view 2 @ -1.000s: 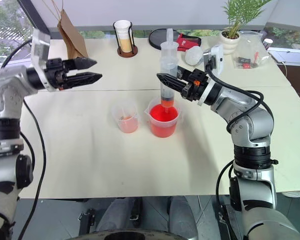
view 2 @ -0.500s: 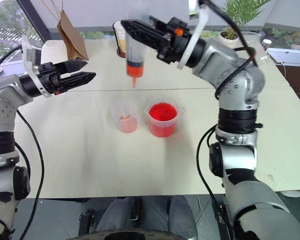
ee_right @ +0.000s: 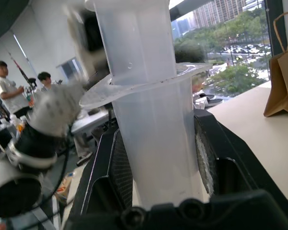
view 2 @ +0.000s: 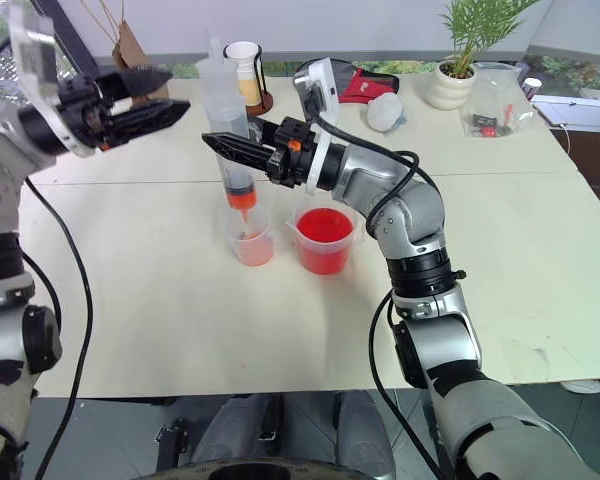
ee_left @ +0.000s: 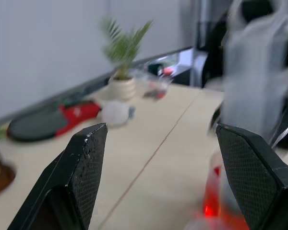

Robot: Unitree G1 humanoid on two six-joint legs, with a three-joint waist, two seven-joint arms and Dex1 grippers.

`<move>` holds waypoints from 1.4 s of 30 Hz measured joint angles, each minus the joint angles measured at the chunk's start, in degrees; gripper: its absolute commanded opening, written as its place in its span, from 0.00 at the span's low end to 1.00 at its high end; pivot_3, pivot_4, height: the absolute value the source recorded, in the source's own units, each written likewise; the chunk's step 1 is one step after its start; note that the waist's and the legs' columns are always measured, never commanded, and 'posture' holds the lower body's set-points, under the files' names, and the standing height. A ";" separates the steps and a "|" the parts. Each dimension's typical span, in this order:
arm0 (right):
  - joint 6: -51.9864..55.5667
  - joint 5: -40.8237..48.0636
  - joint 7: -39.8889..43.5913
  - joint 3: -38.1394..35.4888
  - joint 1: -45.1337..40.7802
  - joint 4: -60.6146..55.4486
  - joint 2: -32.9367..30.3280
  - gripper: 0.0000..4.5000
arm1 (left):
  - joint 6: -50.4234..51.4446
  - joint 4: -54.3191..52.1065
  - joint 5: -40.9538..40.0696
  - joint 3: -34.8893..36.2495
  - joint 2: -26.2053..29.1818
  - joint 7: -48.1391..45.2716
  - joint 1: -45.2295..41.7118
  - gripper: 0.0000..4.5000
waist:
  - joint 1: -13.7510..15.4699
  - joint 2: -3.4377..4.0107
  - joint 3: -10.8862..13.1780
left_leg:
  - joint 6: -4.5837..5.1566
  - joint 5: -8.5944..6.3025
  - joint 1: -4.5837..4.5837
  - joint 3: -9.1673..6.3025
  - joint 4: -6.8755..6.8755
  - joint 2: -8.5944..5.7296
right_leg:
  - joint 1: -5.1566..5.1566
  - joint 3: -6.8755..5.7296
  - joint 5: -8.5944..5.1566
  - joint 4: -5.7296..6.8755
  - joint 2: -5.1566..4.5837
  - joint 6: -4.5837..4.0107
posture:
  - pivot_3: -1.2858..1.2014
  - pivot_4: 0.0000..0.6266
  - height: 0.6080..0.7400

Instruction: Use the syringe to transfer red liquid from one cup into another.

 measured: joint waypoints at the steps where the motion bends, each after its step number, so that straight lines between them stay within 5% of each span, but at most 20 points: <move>1: -0.62 -0.58 0.22 0.18 0.00 0.81 0.34 0.32 | -0.16 0.51 -0.03 -0.28 0.00 -0.49 -1.47 0.82 | -0.06 0.00 0.00 | 0.00 0.00 0.00 0.01 0.00 0.00 | 0.00 0.00 0.00 0.00 0.01 0.00 | 0.52 0.24 1.00; 13: -6.08 -5.23 2.48 1.63 0.25 5.49 3.05 0.32 | -9.33 15.46 3.56 -5.21 -4.70 -5.53 -11.33 0.82 | -0.26 0.00 0.00 | -0.02 0.01 0.00 0.01 0.00 0.04 | 0.00 0.00 0.00 0.03 0.06 0.00 | 0.52 0.24 1.00; 16: -6.08 -6.09 2.33 1.40 0.75 5.53 3.08 0.32 | -11.39 17.89 4.97 -6.39 -5.40 -6.80 -12.37 0.61 | -0.12 0.00 0.00 | -0.01 0.01 0.00 0.01 0.00 0.03 | 0.00 0.00 0.00 0.03 0.05 0.00 | 0.52 0.24 1.00; 22: -6.17 -7.23 1.57 0.10 0.76 5.77 3.13 0.32 | -12.26 18.60 4.98 -7.36 -7.16 -9.30 -12.92 0.01 | -0.24 0.00 0.01 | -0.01 0.01 -0.01 0.01 0.00 0.04 | 0.00 0.00 0.00 0.03 0.06 0.00 | 0.52 0.24 1.00; 42: -5.87 -7.84 1.95 1.02 1.19 6.27 4.38 0.32 | -7.40 6.82 4.13 -5.07 -6.66 -5.38 -3.80 0.01 | -0.25 0.00 0.01 | -0.02 0.01 -0.01 0.00 -0.01 0.05 | -0.01 0.01 0.00 0.03 0.05 0.00 | 0.52 0.24 1.00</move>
